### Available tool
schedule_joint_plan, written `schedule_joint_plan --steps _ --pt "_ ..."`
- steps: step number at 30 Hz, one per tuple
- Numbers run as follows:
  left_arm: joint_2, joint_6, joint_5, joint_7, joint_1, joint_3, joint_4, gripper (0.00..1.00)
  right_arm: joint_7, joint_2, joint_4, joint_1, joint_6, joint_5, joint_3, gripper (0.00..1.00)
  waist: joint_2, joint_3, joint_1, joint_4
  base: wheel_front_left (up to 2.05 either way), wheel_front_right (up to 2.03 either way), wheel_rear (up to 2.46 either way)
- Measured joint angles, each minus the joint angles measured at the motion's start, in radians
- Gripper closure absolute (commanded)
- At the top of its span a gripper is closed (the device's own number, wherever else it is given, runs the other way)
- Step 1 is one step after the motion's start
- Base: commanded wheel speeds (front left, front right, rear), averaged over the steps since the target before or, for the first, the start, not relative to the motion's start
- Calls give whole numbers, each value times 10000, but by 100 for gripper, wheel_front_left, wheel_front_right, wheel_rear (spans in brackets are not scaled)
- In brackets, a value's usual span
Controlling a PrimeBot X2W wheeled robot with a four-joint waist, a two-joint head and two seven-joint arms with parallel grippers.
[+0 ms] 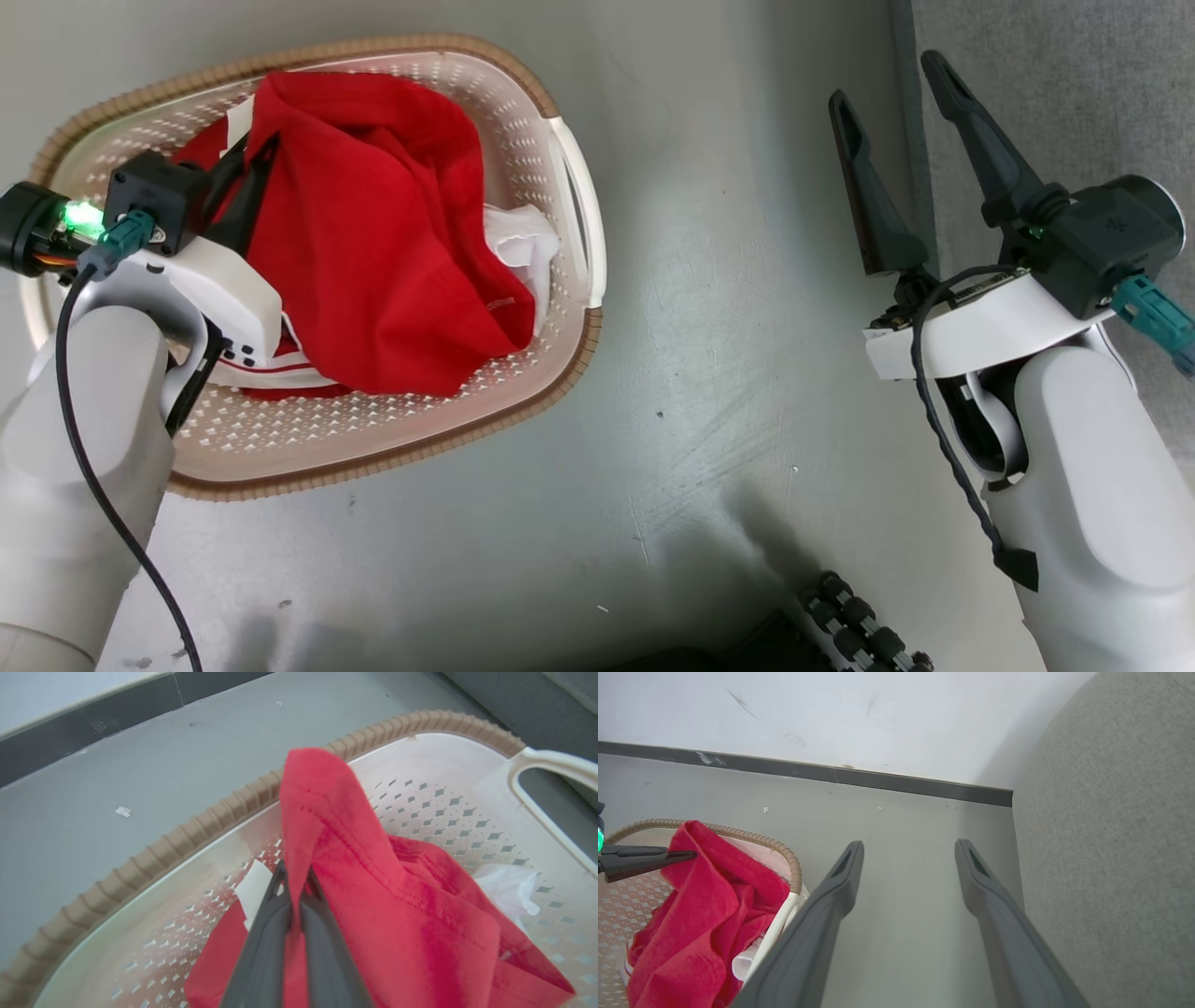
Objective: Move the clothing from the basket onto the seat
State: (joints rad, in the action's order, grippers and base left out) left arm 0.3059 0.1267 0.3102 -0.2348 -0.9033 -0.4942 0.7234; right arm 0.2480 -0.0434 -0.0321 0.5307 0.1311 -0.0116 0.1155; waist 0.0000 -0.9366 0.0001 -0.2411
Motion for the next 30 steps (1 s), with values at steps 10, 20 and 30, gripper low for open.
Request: schedule_joint_plan --steps 10,20,30 --pt "-376 -54 326 -174 563 380 -802 100 73 -15 -249 221 0 -88 -82 0 0 584 0 398 0 0 0" --pt "-727 -111 529 -174 1389 972 -2341 100 84 -29 -453 308 0 -293 -245 0 0 1391 -1 785 0 0 0" --pt "-953 -245 583 -174 2557 1563 -3816 100 84 -50 -711 146 0 -504 -447 0 0 2421 -1 1163 0 0 0"
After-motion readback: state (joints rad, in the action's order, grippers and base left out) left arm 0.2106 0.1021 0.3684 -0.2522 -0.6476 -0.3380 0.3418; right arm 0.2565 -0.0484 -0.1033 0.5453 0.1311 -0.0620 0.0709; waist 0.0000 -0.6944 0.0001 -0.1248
